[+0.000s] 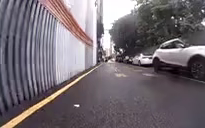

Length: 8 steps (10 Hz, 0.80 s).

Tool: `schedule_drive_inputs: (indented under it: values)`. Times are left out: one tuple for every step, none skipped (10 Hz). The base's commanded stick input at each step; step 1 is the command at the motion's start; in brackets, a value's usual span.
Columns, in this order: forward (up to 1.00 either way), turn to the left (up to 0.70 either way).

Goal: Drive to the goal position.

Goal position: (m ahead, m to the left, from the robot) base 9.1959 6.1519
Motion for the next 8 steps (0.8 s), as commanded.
schedule_drive_inputs:
  values:
    - [0.45,0.00]
    - [0.45,0.00]
    - [0.45,0.00]
    - [0.45,0.00]
    - [0.45,0.00]
    - [0.45,0.00]
    - [0.45,0.00]
    - [0.45,0.00]
